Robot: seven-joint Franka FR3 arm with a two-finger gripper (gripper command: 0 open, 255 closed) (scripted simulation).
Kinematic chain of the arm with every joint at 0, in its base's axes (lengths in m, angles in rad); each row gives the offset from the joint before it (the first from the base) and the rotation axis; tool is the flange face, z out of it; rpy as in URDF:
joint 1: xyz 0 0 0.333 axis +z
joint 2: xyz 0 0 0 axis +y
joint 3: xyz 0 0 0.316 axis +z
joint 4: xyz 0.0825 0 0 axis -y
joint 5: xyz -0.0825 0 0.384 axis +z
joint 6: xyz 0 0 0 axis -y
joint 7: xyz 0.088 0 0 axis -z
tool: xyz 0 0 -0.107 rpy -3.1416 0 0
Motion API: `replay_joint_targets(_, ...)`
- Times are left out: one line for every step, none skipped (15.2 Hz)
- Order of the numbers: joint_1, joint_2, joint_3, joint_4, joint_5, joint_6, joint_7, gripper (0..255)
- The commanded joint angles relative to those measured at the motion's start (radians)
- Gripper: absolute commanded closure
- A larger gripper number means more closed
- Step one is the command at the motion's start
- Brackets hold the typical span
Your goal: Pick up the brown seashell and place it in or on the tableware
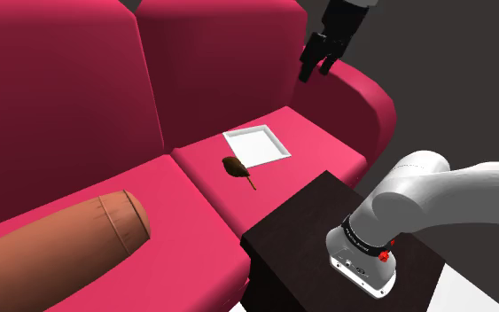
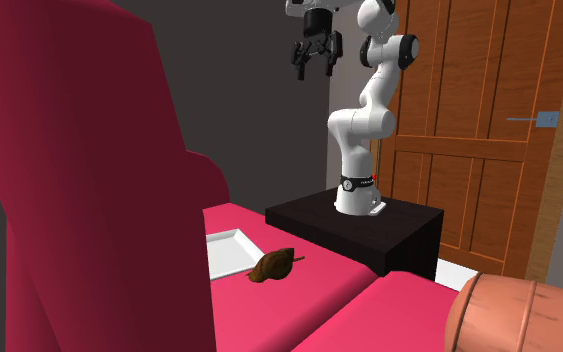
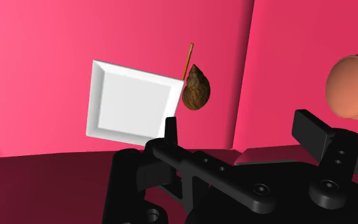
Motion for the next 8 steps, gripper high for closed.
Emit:
replay_joint_targets(0.000,0.000,0.000,0.000,0.000,0.000,0.000,0)
replay_joint_targets(0.000,0.006,0.008,-0.028,0.001,0.032,0.005,0)
replay_joint_targets(0.000,0.014,0.015,-0.054,0.002,0.065,0.010,0)
replay_joint_targets(0.000,0.024,0.023,-0.079,0.003,0.098,0.016,0)
replay_joint_targets(0.000,0.035,0.031,-0.104,0.004,0.132,0.021,0)
replay_joint_targets(0.000,0.048,0.039,-0.127,0.005,0.165,0.027,0)
replay_joint_targets(0.000,0.062,0.047,-0.148,0.006,0.200,0.032,0)
replay_joint_targets(0.000,0.078,0.055,-0.169,0.006,0.234,0.038,0)
